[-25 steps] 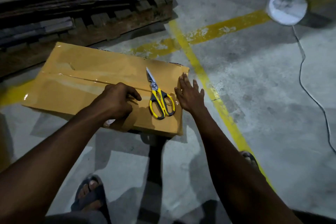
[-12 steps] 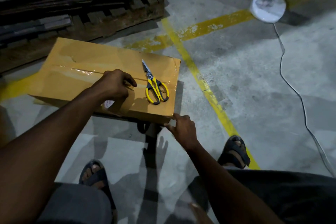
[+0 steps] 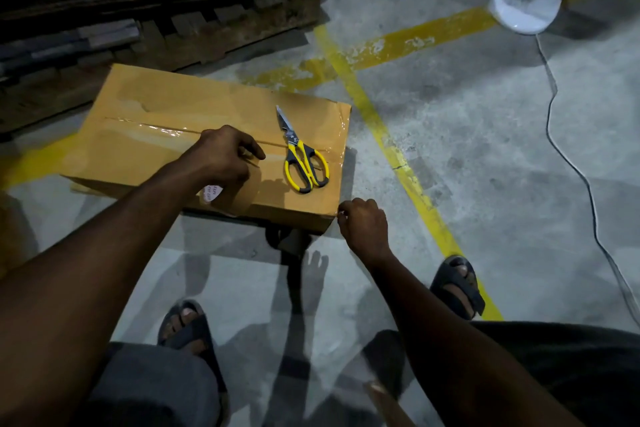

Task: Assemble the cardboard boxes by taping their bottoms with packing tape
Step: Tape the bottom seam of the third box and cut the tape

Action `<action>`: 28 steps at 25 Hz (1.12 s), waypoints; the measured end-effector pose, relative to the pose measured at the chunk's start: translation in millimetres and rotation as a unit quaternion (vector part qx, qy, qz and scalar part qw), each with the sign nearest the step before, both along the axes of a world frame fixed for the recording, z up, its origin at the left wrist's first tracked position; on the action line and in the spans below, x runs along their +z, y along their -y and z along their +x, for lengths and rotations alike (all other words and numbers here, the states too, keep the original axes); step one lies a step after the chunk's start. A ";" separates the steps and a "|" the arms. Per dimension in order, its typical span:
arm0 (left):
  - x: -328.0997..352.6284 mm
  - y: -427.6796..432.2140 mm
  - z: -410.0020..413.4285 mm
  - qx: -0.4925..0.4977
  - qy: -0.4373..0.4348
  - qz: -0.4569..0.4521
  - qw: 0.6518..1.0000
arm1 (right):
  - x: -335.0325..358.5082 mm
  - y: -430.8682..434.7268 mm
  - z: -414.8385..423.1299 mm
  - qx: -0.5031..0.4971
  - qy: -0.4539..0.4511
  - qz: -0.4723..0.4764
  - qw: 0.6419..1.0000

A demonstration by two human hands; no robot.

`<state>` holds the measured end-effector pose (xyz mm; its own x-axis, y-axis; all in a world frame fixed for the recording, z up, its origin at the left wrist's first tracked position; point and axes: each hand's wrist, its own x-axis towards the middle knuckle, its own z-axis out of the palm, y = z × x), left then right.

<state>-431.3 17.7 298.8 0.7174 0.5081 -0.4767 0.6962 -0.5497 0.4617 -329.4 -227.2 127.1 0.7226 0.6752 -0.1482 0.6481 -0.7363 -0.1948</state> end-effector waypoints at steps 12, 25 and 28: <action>-2.7 4.0 4.6 0.007 -0.002 -0.015 1.000 | 19.1 -30.0 -19.4 -0.212 -0.205 0.031 0.955; 0.6 -1.2 -1.6 0.101 0.155 -0.094 0.978 | 40.4 -66.1 7.2 -0.211 -0.112 0.074 0.968; -1.0 -2.8 1.1 0.142 0.221 -0.158 0.952 | 41.7 -103.9 9.0 -0.127 -0.071 0.057 0.988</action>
<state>-430.1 20.5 297.8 0.7383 0.5931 -0.3212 0.4954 -0.1537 0.8550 -320.4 -123.3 168.8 0.8482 0.4929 -0.1937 0.4052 -0.8395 -0.3619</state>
